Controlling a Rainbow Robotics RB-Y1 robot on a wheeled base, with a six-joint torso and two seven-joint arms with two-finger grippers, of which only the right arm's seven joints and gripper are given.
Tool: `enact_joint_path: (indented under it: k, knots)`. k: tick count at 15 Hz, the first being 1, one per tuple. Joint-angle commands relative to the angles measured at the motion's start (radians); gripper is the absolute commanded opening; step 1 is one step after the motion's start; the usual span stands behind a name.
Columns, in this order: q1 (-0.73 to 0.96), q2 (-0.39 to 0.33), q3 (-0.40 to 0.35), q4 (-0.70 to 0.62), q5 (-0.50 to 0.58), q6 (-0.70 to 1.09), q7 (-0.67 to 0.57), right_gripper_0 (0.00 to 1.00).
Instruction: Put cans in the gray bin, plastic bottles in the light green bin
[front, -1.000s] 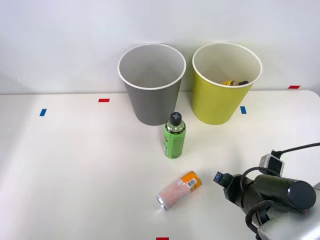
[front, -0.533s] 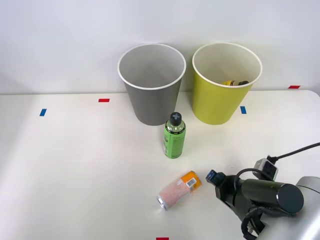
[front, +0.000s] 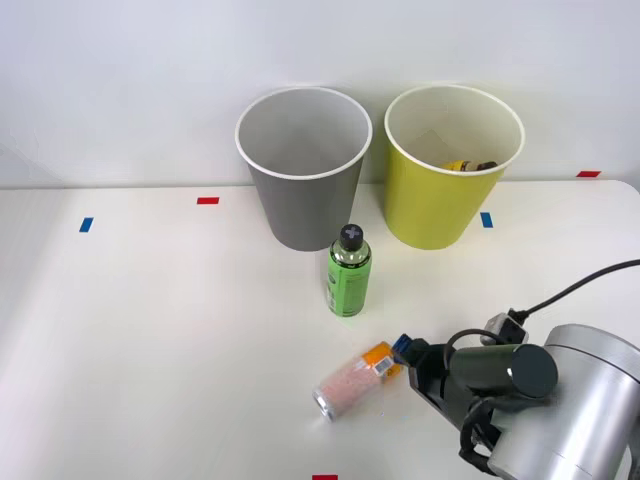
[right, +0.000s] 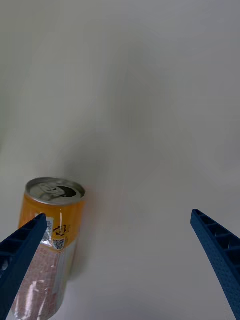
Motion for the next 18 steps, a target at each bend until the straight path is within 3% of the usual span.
enact_joint_path:
  k: [1,9,13,18]
  knots:
    - [-0.054,-0.013,0.038,0.017,-0.043,-0.001,-0.022,1.00]
    - [-0.093,0.031,0.068,0.018,-0.078,-0.010,-0.130,1.00]
    - [-0.122,0.059,0.114,0.125,-0.040,-0.085,-0.138,1.00]
    - [-0.143,0.094,0.114,0.142,-0.052,-0.087,-0.190,1.00]
